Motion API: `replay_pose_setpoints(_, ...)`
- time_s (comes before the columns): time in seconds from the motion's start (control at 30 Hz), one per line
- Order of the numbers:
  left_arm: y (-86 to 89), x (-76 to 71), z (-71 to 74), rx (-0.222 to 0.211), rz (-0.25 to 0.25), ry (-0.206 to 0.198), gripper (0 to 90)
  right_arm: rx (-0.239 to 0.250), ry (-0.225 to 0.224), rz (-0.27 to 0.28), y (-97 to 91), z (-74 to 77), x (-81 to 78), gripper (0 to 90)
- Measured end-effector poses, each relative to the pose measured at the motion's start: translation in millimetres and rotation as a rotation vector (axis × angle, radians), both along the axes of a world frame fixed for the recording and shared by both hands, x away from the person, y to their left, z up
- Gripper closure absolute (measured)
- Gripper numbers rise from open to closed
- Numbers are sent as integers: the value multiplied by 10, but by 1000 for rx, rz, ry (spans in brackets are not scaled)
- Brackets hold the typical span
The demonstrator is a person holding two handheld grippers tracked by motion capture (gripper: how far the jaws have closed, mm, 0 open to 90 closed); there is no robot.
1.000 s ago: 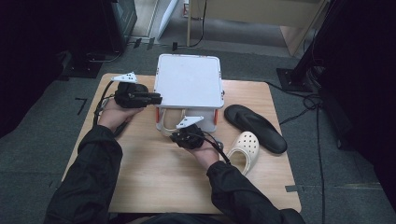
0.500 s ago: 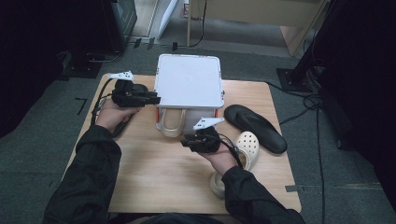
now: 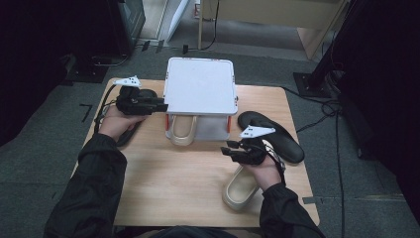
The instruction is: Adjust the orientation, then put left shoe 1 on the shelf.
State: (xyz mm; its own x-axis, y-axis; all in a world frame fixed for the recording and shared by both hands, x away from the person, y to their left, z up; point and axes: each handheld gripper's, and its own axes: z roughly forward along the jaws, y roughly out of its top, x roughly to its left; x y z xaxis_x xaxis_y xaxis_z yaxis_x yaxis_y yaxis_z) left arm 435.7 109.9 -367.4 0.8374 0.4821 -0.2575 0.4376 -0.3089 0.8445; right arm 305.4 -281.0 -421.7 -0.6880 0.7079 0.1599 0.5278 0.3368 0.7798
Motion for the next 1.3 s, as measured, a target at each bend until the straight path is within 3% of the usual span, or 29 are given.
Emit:
replay_pose_setpoints(0.2,-42,26,-11,3,-12,-15,595,16,-6,-70,-321,33,-54,582)
replay_pose_setpoints(0.53,-59,85,-32,-14,-20,-11,595,13,-1,-133,-599,15,-208,523)
replay_pose_setpoints(0.73,-75,107,-43,-23,-28,-11,595,-2,28,-138,-667,-72,-308,499)
replay_pose_setpoints(0.9,-70,121,-49,-28,-32,-8,595,-42,55,-137,-680,-162,-362,480)
replay_pose_setpoints(1.17,-60,124,-57,-37,-33,-5,595,-69,37,-129,-752,-226,-373,489)
replay_pose_setpoints(1.3,-61,126,-59,-39,-32,-6,595,-127,19,-144,-742,-226,-387,585)
